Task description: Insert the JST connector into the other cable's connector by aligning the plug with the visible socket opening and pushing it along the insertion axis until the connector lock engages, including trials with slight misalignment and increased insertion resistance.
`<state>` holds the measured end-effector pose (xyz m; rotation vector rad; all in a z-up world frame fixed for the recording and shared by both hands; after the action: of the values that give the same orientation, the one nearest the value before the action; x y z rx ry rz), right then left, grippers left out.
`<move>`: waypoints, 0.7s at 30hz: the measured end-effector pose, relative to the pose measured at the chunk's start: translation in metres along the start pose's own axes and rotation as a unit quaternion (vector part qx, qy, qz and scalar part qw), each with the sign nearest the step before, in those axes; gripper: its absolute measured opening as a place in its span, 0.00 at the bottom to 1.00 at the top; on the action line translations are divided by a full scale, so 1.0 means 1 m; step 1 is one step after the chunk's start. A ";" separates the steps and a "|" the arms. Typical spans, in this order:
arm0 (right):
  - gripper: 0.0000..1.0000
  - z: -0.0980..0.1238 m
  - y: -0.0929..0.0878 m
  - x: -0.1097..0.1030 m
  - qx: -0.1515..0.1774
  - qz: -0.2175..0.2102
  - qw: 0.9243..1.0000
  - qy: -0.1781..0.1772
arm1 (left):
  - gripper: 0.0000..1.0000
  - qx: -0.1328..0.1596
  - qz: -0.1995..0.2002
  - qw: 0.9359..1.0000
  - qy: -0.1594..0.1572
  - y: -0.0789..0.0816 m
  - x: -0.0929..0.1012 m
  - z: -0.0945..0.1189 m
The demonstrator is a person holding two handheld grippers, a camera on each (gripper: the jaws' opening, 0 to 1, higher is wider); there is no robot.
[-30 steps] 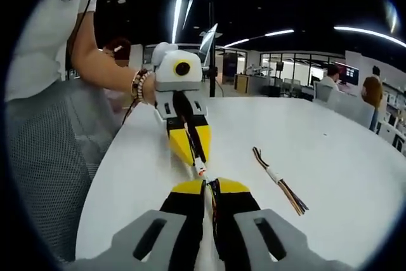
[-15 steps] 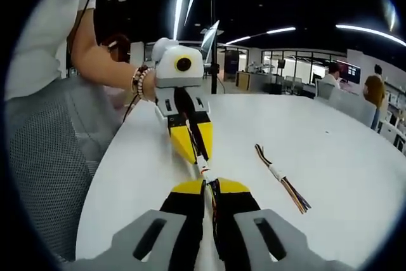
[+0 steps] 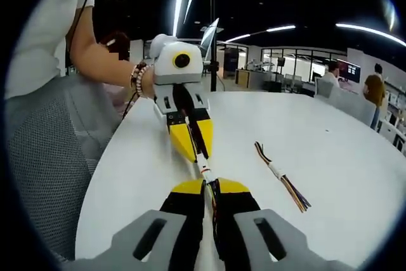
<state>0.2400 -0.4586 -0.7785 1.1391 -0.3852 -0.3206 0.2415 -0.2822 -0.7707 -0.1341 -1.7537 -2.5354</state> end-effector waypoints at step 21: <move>0.02 0.000 0.002 -0.003 0.007 -0.003 1.000 0.014 | 0.00 -0.003 -0.005 1.000 -0.011 0.000 0.003 -0.004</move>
<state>0.2378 -0.4564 -0.7768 1.1585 -0.3604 -0.3085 0.2389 -0.2858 -0.7715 -0.1554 -1.7590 -2.5559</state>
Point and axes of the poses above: the point that each gripper's makers call its tool centre point, and the gripper's own axes: z roughly backward along the fingers, x roughly to its right, y roughly out of its top, the point moved 9 cm from there along z, roughly backward along the fingers, and after that the axes turned 15 degrees about -y, right-handed, at the moved point
